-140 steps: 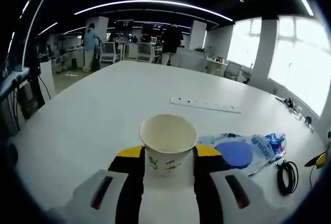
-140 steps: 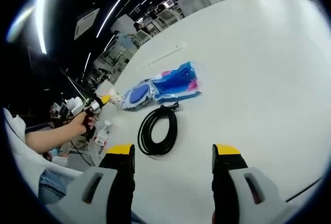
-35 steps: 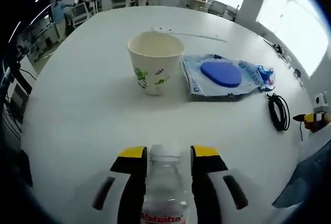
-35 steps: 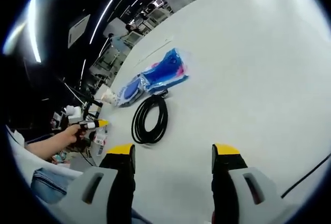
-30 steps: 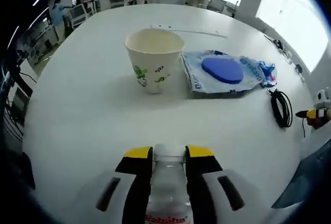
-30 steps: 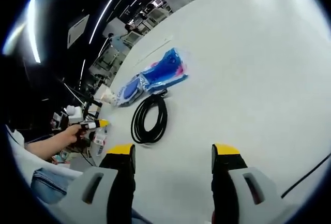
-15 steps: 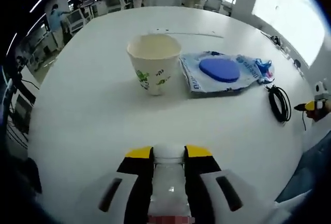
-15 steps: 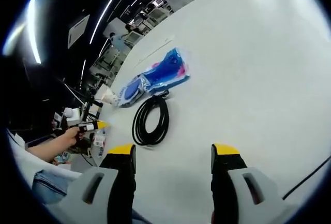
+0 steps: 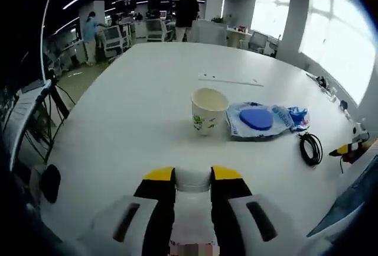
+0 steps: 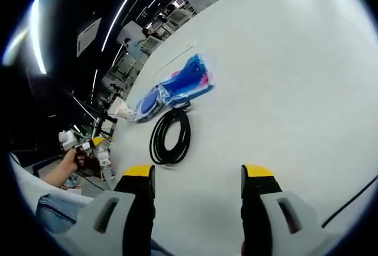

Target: Arrange the tabletop items into an orderly group along one side of the table until the central work area is clear of visible clutter.

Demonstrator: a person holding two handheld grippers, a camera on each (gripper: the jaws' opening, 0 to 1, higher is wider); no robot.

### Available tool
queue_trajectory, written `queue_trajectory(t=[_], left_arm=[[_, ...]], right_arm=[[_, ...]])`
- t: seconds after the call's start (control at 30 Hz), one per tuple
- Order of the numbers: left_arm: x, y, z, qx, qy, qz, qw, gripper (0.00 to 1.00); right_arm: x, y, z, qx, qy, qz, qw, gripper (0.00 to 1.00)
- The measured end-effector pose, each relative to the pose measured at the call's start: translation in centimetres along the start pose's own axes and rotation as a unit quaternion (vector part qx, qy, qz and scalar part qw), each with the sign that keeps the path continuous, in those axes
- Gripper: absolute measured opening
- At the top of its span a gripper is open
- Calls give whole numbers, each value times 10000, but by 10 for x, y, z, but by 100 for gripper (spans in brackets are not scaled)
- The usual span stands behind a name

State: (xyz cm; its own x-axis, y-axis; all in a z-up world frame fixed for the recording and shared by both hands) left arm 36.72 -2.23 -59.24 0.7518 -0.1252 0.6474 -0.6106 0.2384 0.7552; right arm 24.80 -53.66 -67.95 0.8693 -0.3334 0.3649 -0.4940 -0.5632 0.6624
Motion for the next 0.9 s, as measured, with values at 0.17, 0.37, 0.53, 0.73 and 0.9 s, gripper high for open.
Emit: queue_trajectory(t=[0.17,0.37,0.53,0.73,0.9], left_arm=[[4,21,-5,16,207,341,9992,20],[14,32,-10,-62,533,908,9944,19],[27,24,-18,-89,854,1218,9888,19],[55,8,-39,-166,725,1470,9863,19],[71,1,-42,-258,468,1561,9863,19]], right_arm=[[-1,0,1,9,-39,16,10000,57],[-1,1,-2,60,-17,17,10000,57],[2,2,-3,95,-14,61,9999,58],[2,7,-6,77,-45,151,9998,58],[0,9,-3,26,-89,155,9998,58]])
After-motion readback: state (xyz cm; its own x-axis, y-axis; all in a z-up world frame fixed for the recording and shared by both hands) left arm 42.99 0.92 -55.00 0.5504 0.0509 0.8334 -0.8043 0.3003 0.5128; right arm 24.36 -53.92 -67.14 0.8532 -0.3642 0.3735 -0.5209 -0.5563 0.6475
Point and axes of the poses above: the point that each gripper's makers call its tool centre point, and the gripper's own axes: y roughly backward along the fingers, z roughly to its right, x roughly out of its top, the point moved 9 cm from there along y, roughly backward along the fingers, and after that the axes turned 8 degrees about -z, right-handed, at the moved point
